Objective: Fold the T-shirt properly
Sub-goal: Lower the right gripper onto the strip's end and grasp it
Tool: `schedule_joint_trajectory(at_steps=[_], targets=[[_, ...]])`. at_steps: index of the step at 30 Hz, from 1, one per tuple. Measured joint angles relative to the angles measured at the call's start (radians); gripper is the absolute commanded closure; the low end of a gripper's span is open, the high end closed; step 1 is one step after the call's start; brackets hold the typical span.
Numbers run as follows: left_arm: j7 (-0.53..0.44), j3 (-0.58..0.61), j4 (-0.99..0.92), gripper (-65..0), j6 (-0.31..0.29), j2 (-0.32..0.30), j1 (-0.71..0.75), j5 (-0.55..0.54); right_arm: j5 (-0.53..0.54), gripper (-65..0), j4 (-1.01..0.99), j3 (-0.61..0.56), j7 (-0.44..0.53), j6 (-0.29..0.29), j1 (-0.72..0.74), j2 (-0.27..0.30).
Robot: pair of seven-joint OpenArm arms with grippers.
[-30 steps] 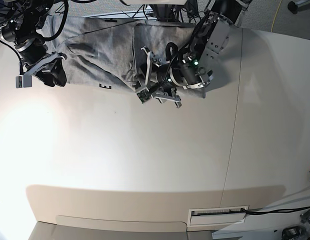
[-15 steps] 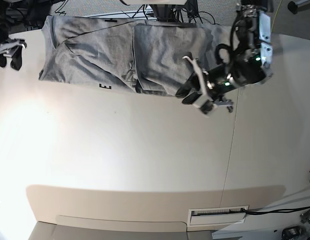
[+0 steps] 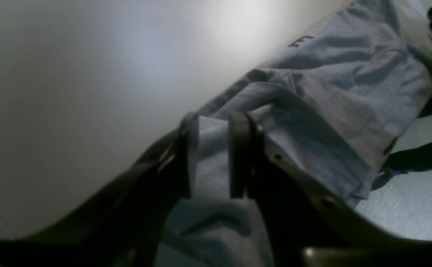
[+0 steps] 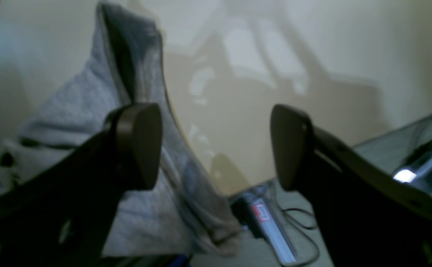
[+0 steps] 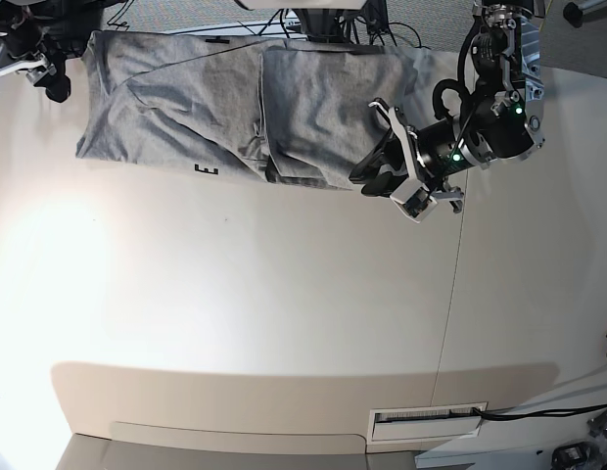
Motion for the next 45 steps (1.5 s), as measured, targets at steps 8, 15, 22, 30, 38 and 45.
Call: schedule_joint_trajectory(at_steps=[8,15,22,30,38,45], targets=[[0.0,0.0,0.0,-14.2,0.0,0.0,0.0,0.0,0.068,-44.2,-0.028,-0.182,0.043,0.006,0.01,0.009],[0.0,0.0,0.0,-14.2,0.0,0.0,0.0,0.0,0.038,-44.2,-0.023,-0.284,0.084,0.016,0.043,0.006],[0.0,0.0,0.0,-14.2,0.0,0.0,0.0,0.0,0.046,-44.2,-0.02,-0.354,0.084,0.02,0.046,0.006],[0.0,0.0,0.0,-14.2,0.0,0.0,0.0,0.021,0.043,-26.1,-0.021,-0.367,0.061,0.018,0.048,0.006],[0.003,-0.126,0.0,-14.1,0.019,0.003,0.005,0.03,0.018,0.0,-0.024,-0.372,0.021,0.008,0.051,0.003],[0.031,-0.282,-0.026,0.0,0.068,0.003,0.079,0.029,0.014,0.0,0.032,-0.374,-0.057,0.032,0.092,-0.003]])
